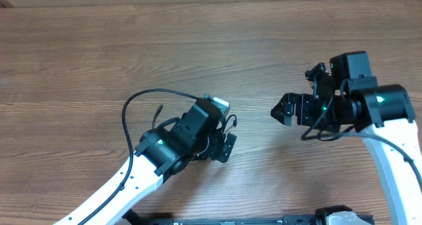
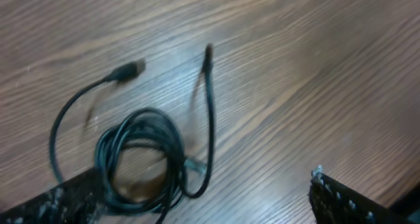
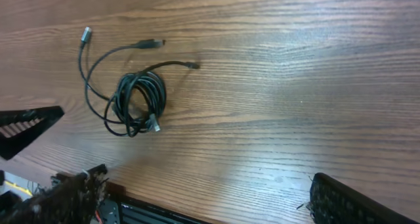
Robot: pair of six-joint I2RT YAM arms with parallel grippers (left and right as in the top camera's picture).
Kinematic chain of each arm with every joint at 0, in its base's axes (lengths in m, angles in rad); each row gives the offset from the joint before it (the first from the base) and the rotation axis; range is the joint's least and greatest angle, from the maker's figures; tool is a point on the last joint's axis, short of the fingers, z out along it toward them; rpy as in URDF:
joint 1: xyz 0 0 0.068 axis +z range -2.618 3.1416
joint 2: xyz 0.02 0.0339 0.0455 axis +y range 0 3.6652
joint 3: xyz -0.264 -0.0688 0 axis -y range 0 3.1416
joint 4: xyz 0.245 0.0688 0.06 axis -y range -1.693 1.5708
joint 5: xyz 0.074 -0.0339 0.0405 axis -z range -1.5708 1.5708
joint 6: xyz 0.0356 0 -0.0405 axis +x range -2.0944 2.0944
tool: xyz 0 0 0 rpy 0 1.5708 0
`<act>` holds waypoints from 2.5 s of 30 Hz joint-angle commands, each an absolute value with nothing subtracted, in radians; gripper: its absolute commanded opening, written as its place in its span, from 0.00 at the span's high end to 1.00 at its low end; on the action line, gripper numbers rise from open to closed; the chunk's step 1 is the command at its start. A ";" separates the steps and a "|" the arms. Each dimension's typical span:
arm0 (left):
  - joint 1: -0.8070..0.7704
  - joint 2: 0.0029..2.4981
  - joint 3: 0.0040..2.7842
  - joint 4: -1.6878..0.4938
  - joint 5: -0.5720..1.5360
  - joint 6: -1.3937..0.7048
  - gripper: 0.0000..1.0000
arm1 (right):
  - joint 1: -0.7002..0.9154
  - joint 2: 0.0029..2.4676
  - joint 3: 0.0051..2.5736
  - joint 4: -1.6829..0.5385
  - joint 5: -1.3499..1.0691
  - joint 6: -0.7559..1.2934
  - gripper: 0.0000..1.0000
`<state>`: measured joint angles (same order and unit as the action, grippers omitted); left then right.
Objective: Untangle cables
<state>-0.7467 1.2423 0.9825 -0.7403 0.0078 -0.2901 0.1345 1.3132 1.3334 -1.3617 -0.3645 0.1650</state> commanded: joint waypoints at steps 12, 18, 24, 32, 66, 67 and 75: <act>-0.751 1.462 0.984 -0.768 -0.200 -0.356 0.03 | 0.138 1.357 1.346 -1.342 -0.359 0.187 0.00; -0.739 1.524 0.984 -0.808 -0.290 -0.471 0.02 | 0.138 1.357 1.346 -1.345 -0.359 0.186 0.00; -0.679 1.524 0.984 -0.839 -0.329 -0.554 0.00 | 0.138 1.358 1.346 -1.344 -0.359 0.186 0.00; -0.607 1.525 0.984 -0.910 -0.315 -0.577 0.02 | 0.138 1.358 1.346 -1.337 -0.356 0.186 0.00; -0.589 1.526 0.984 -1.031 -0.163 -0.770 0.19 | 0.143 1.499 1.346 -1.318 -0.493 -0.087 0.00; -0.590 1.526 0.984 -1.000 -0.139 -0.770 0.25 | 0.143 1.499 1.346 -1.318 -0.492 -0.087 0.00; -0.590 1.573 0.984 -0.855 -0.109 -0.737 0.29 | 0.143 1.499 1.346 -1.316 -0.492 -0.087 0.00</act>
